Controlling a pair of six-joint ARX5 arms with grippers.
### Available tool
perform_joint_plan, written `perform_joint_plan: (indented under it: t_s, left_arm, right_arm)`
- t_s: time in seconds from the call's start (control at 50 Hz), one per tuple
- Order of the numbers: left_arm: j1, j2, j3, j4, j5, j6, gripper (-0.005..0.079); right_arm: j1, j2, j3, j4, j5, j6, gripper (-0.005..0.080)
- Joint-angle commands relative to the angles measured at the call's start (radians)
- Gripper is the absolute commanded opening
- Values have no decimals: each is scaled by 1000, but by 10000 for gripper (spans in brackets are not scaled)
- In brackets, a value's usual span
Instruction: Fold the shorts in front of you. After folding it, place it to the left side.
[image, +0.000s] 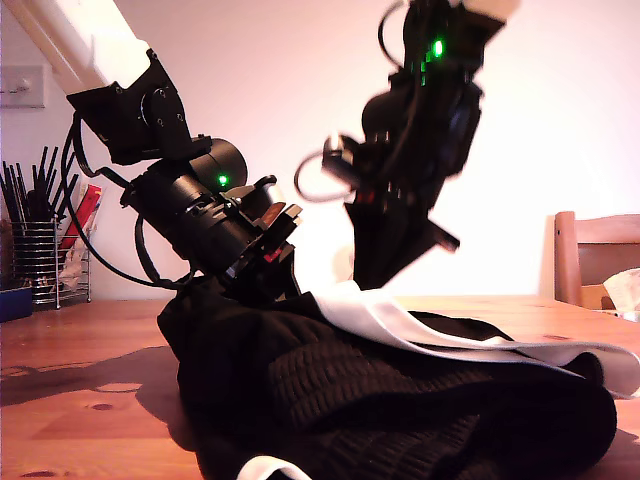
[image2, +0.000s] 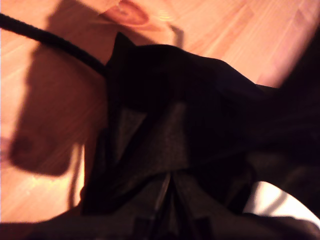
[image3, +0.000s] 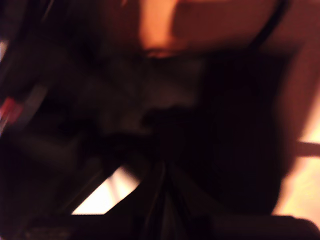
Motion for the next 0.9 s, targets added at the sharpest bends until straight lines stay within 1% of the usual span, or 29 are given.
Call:
perform_joint_plan:
  t_s: [0.0,0.08,0.2,0.38,0.52,0.58,0.7,0.88]
  left_arm:
    - [1,16,-9,4,-2,2,-12]
    - [1,16,-9,-1,-2,2,-12]
    - [1,16,-9,-6,-2,2,-12]
    - [1,16,-9,-5,-2,2,-12]
    - [0,16,-9,-8,-2,4,-12]
    - [-4,16,-9,-9,-2,4,-12]
    - [-8,16,-9,-13,-2,5,-12]
    - [-10,16,-9,-25,-2,13,-12]
  right_arm:
    - [21,-61,-8,25,57,-10,-13]
    - [39,-106,-47,91,124,-2,-13]
    - [55,-208,-185,245,193,33,-13]
    - [54,-432,-455,481,216,66,-13]
    - [51,-579,-631,616,215,110,-13]
    - [50,-602,-680,651,187,136,-13]
    - [21,-595,-727,660,84,196,-13]
    - [-8,-563,-745,694,-17,219,-13]
